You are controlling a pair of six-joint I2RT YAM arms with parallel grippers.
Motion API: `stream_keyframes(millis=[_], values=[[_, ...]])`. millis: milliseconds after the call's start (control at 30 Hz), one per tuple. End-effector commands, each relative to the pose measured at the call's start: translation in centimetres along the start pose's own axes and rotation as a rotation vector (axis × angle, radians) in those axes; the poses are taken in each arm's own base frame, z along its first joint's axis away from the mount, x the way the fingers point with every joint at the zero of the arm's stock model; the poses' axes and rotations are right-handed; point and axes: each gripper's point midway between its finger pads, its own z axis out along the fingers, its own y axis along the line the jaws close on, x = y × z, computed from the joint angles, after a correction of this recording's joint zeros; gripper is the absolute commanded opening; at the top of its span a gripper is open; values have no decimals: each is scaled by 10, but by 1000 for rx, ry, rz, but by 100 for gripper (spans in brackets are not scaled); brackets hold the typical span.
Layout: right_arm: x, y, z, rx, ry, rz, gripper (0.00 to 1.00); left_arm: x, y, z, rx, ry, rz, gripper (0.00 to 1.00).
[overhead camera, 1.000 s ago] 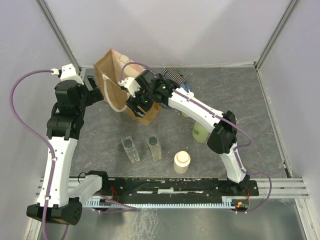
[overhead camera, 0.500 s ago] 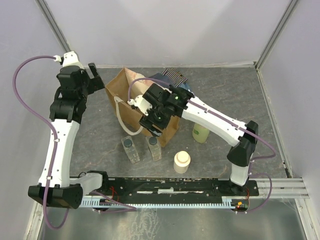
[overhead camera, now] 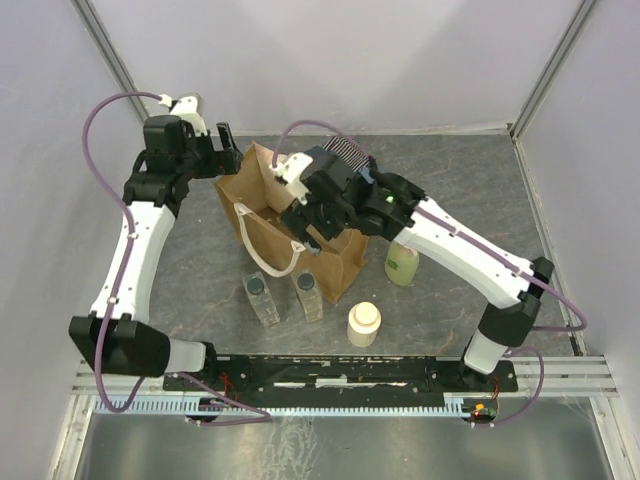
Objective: Place the personal care products into the canvas bag
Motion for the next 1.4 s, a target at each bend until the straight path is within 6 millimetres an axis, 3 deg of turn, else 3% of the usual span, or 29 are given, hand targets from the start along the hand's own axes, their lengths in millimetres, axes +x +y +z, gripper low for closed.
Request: stream_keyframes(millis=[0,133,267,367,467,633,767,900,1100,1367], values=[[-78,-47,-59,173,-340,134,100,1,-10,15,80,21,94,100],[-83,-91,-51,172,-345,307,100,18,-6,29,49,78,134,99],[-82,-161,-55,281,-380,432,100,33,2,40,12,135,162,100],[-67,-207,-50,359,-336,505,100,41,4,43,0,167,170,97],[-39,-232,-32,400,-228,543,100,45,9,43,-20,191,182,90],[4,-234,12,395,-60,553,100,53,14,40,-48,219,197,77],[34,-223,42,358,62,563,95,62,17,35,-57,234,196,47],[62,-221,58,380,158,565,92,72,16,31,-45,249,185,27],[91,-217,79,379,243,556,86,81,15,18,-43,263,171,21],[106,-214,106,340,250,579,85,88,24,-6,-95,287,181,21]])
